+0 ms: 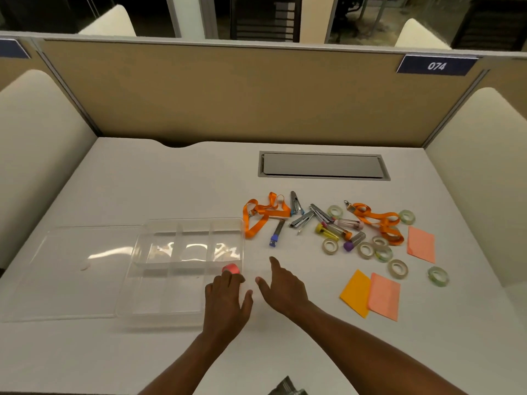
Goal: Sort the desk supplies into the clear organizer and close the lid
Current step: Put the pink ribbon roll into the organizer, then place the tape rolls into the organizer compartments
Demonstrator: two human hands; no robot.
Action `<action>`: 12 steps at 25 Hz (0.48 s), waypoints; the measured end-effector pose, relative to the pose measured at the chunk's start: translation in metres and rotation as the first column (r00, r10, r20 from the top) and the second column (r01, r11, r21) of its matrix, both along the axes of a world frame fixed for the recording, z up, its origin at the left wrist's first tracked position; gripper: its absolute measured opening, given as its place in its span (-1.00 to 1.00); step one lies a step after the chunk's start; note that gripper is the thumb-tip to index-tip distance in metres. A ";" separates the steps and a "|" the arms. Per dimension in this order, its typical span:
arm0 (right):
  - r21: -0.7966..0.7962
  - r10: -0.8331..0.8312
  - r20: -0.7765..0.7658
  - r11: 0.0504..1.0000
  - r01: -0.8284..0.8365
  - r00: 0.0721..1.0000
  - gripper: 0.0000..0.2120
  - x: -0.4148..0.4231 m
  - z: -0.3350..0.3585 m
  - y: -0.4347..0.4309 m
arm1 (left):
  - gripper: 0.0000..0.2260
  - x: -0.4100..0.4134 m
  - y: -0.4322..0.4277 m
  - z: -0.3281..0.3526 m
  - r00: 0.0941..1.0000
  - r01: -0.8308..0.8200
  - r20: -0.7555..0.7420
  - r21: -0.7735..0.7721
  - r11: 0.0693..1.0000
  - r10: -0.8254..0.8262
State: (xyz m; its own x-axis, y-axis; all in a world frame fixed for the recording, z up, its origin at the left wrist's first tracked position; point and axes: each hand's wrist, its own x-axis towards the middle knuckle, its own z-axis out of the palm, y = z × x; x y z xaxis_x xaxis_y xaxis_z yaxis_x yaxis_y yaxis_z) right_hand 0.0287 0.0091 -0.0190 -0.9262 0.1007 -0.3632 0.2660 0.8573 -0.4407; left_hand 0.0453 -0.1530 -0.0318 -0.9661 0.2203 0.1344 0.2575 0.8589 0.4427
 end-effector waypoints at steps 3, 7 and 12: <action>-0.003 -0.045 -0.027 0.999 0.045 0.999 -0.34 0.007 0.001 0.048 | -0.72 -0.003 0.045 0.005 0.997 0.077 0.005 0.003 0.997 -0.078; 0.012 -0.139 -0.047 0.990 0.140 0.989 -0.42 0.021 -0.001 0.124 | -0.68 -0.011 0.118 0.006 0.977 0.204 0.080 -0.058 0.977 -0.199; 0.040 -0.261 -0.072 0.964 0.264 0.963 -0.49 0.041 -0.006 0.215 | -0.49 -0.036 0.204 0.001 0.920 0.374 0.209 -0.207 0.904 -0.333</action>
